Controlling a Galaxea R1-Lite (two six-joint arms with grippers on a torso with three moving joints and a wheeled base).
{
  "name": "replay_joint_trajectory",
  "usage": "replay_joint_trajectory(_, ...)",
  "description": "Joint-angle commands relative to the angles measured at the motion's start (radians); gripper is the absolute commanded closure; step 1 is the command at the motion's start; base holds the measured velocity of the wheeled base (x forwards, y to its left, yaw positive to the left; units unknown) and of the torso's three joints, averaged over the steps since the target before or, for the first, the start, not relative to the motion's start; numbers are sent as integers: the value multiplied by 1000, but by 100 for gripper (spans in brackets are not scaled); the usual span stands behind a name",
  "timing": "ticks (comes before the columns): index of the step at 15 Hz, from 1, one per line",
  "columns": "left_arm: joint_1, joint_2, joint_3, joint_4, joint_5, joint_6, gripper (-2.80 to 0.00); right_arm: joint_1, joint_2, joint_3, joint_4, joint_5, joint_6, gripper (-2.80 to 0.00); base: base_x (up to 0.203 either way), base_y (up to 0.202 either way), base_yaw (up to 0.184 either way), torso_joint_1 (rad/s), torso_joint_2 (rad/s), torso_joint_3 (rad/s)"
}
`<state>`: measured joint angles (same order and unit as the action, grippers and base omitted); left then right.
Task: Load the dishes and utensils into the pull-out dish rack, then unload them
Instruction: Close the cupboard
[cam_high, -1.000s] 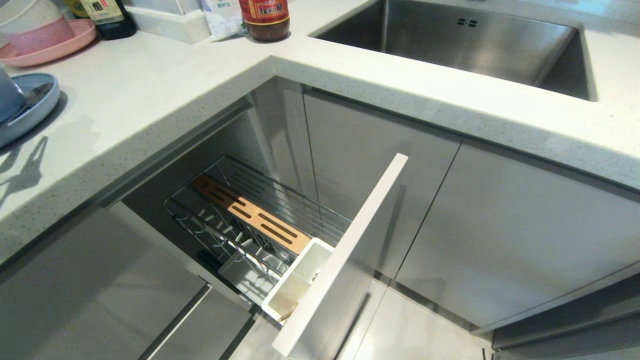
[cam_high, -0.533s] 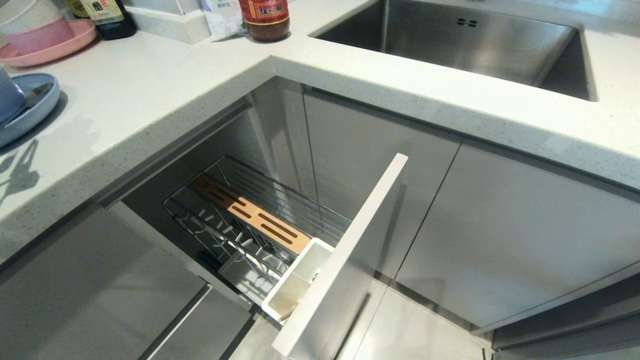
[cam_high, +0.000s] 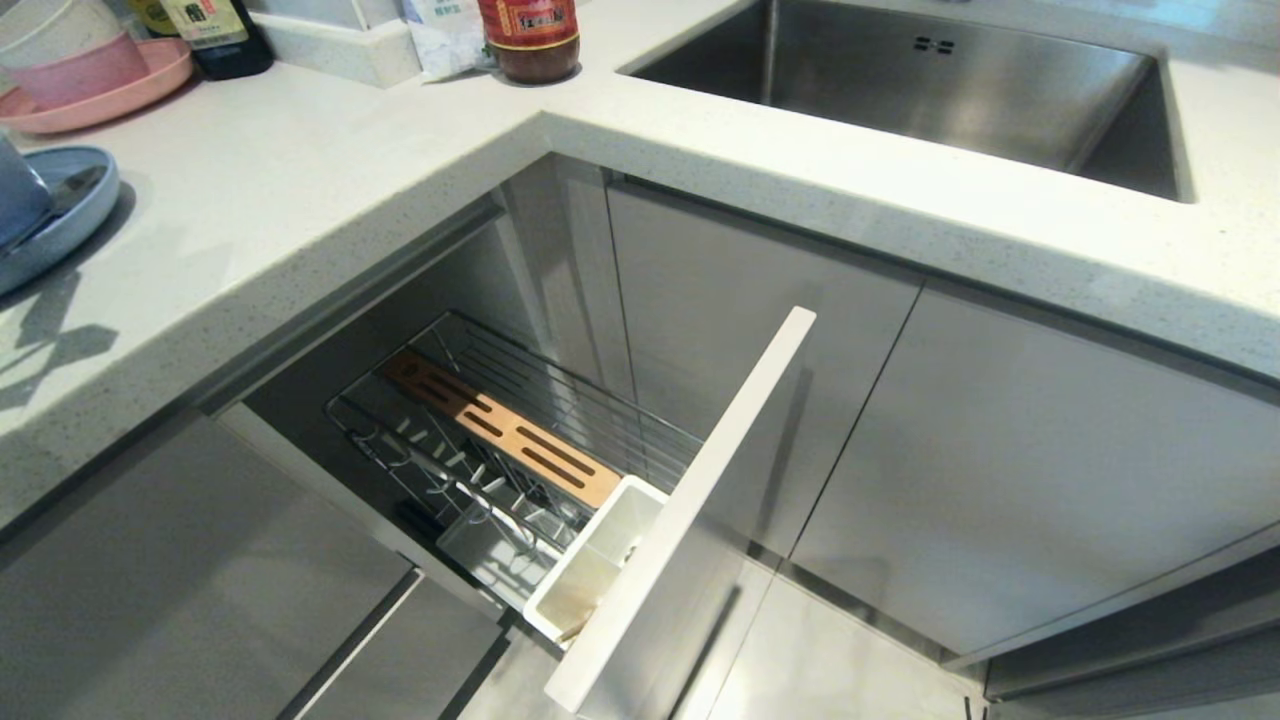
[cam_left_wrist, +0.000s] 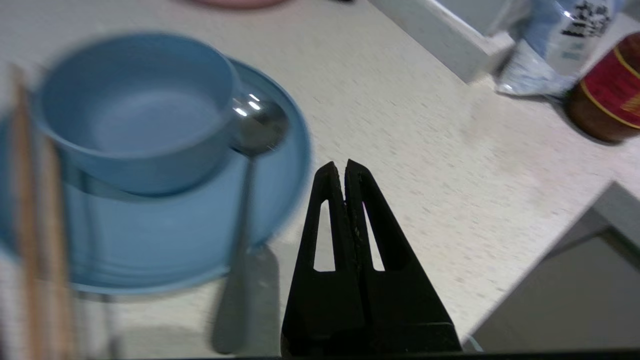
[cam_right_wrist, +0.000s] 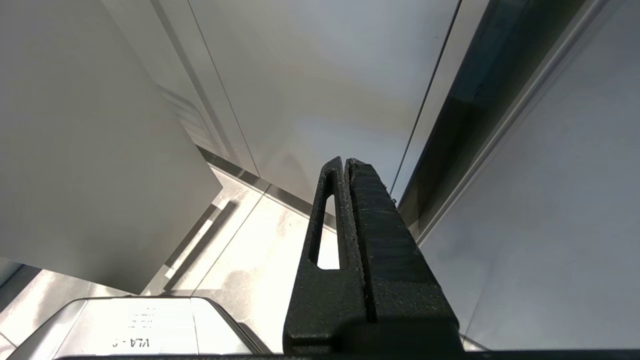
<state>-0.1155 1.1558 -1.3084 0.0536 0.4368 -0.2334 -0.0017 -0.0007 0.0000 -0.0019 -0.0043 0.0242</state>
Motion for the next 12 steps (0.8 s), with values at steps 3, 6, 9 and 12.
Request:
replay_joint_trajectory(3, -184, 128, -121, 245, -26, -221, 0, 0, -4, 2, -1, 0, 0, 0, 0, 0, 0, 0, 0, 0)
replay_joint_trajectory(6, -342, 166, -231, 344, -98, -247, 0, 0, -3, 2, 0, 0, 0, 0, 0, 0, 0, 0, 0, 0)
replay_joint_trajectory(9, -513, 186, -245, 396, -112, -212, 0, 0, -3, 2, -1, 0, 0, 0, 0, 0, 0, 0, 0, 0)
replay_joint_trajectory(12, -652, 227, -241, 433, -139, -193, 0, 0, -2, 2, -1, 0, 0, 0, 0, 0, 0, 0, 0, 0)
